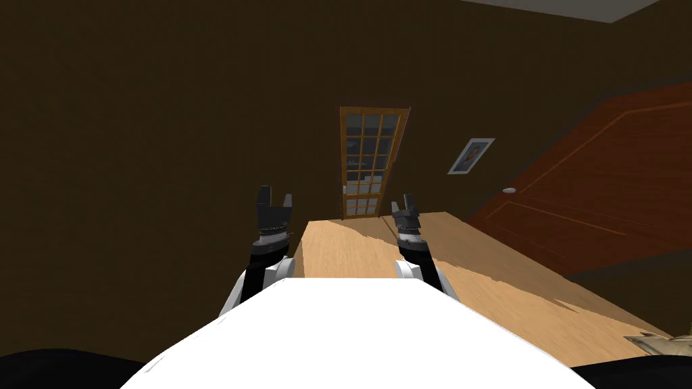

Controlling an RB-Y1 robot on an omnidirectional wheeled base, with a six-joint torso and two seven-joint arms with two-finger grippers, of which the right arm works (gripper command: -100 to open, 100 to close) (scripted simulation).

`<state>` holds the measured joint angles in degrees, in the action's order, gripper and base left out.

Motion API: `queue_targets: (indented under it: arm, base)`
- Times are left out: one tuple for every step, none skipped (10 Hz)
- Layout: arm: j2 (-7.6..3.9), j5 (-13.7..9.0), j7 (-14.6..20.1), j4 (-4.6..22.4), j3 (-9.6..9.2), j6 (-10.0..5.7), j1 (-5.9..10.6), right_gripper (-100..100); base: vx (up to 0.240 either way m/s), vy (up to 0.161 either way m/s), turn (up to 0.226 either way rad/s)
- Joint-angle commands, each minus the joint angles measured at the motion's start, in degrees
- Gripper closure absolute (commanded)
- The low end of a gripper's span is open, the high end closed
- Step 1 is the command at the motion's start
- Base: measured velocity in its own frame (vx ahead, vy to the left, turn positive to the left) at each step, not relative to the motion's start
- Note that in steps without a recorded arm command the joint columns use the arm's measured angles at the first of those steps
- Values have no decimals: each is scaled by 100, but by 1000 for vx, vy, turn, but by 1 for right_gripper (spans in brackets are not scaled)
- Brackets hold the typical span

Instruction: Pull the door open

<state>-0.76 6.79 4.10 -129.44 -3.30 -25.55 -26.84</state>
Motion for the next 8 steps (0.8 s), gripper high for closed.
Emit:
queue_targets:
  arm:
    - [-56, -167, 131, 164, -37, -81, 28, -100]
    - [-88, -267, 210, 262, -59, -129, 46, -100]
    - [-119, -368, 289, 361, -82, -178, 63, -100]
    - [-158, -505, 397, 496, -112, -244, 86, -100]
    - [-178, -578, 454, 567, -128, -279, 98, -100]
    - [-219, -722, 568, 709, -161, -349, 123, -100]
    - [-241, -805, 633, 790, -179, -389, 137, -100]
    - [-264, -896, 704, 879, -199, -433, 153, -100]
  base:
    - [79, -23, 110]
    - [166, 17, 149]
    - [184, 32, 107]
    - [170, 35, 106]
    - [164, 30, 90]
    - [171, 28, 132]
    - [140, 8, 100]
    - [105, -1, 77]
